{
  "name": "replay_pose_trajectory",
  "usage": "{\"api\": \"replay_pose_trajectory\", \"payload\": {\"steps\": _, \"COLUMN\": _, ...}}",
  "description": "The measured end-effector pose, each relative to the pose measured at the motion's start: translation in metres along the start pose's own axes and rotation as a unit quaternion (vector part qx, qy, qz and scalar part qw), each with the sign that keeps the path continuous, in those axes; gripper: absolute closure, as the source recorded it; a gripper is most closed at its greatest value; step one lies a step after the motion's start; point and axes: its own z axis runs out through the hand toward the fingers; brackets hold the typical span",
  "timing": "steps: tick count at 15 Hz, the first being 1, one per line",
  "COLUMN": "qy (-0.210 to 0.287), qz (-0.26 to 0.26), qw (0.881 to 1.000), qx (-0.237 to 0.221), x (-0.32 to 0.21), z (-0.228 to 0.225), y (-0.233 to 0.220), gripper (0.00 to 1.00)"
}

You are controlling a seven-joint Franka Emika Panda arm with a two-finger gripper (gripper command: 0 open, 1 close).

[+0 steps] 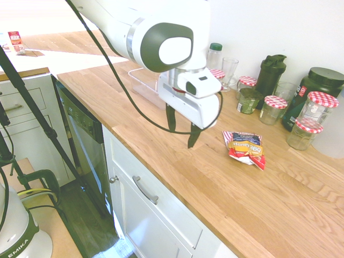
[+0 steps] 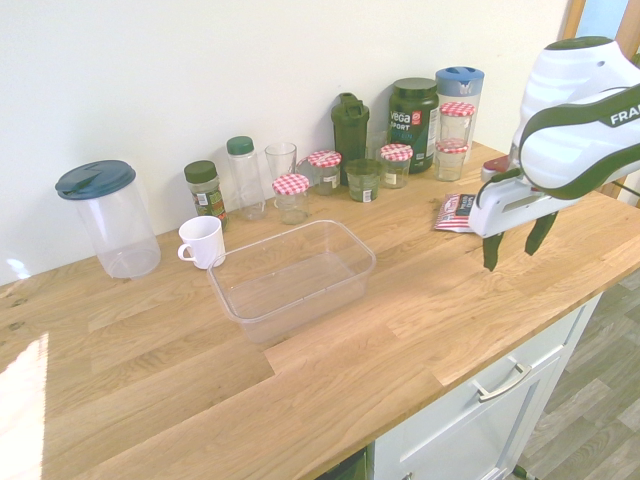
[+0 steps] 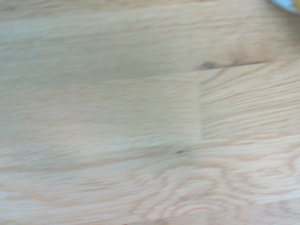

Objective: Put the chip bag into the container

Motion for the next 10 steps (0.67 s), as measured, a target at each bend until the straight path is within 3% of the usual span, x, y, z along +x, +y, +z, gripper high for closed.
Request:
{"api": "replay_pose_trajectory", "payload": {"steps": 8, "qy": 0.024, "qz": 0.029, "qw": 0.999, "qx": 0.004, "x": 0.109, "z": 0.01, "y": -0.015, "gripper": 0.0}}
{"api": "replay_pose_trajectory", "payload": {"steps": 9, "qy": 0.024, "qz": 0.029, "qw": 0.999, "qx": 0.002, "x": 0.117, "z": 0.016, "y": -0.021, "gripper": 1.0}}
{"api": "replay_pose_trajectory", "payload": {"steps": 10, "qy": 0.024, "qz": 0.028, "qw": 0.999, "qx": -0.001, "x": 0.123, "z": 0.022, "y": -0.028, "gripper": 1.0}}
